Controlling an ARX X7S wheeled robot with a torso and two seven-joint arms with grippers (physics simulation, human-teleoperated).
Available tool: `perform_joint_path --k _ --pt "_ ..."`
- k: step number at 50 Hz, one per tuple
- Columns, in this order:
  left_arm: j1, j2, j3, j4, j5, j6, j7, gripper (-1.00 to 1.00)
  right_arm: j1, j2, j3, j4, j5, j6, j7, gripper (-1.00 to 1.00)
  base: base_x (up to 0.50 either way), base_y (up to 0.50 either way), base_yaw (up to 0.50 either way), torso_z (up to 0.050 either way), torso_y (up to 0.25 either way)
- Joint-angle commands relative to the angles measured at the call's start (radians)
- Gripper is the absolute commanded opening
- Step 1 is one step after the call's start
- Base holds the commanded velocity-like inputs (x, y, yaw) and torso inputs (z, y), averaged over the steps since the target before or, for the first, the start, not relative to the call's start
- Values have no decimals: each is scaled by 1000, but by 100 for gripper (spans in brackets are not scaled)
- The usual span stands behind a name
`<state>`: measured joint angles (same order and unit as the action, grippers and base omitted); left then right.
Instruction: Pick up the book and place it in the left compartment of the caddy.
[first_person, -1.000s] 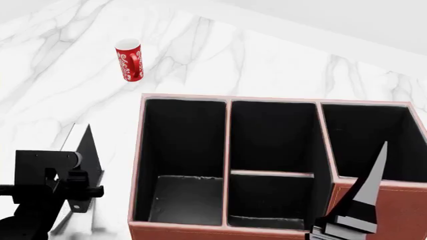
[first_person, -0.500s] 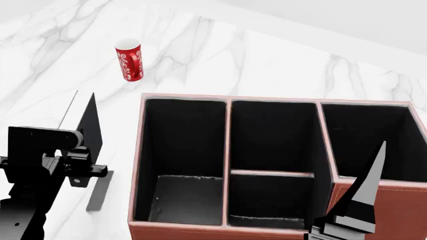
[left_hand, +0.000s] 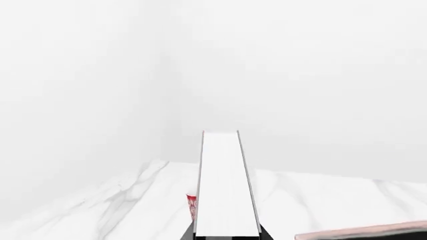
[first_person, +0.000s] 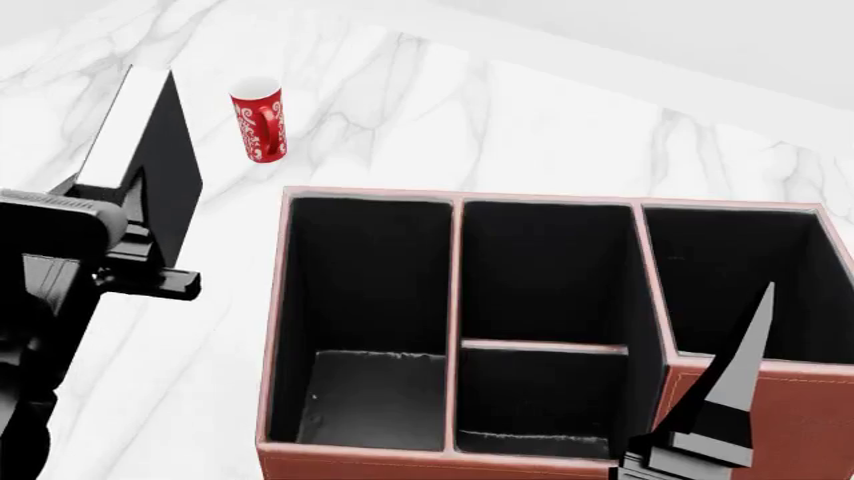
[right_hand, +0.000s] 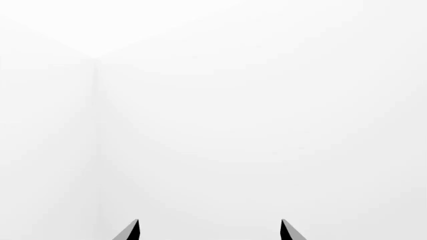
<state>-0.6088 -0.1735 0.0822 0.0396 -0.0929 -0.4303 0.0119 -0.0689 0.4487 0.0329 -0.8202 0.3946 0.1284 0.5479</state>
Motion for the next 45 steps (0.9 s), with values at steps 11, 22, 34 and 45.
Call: perform_joint_path --k 11,22,34,45 --pt "4 1 -22 398 -88 -152 -3 -100 2 -9 14 -1 -14 1 -18 100 0 0 0 0 2" --pt "11 22 12 447 -115 -178 -7 -100 2 -7 11 4 -14 -4 -18 100 0 0 0 0 1" --pt "31 57 71 464 -128 -197 -31 -100 1 -5 10 5 -14 -7 -16 100 0 0 0 0 2" --pt "46 63 91 534 -161 -234 -47 -100 3 -1 9 1 -12 -3 -12 100 0 0 0 0 1"
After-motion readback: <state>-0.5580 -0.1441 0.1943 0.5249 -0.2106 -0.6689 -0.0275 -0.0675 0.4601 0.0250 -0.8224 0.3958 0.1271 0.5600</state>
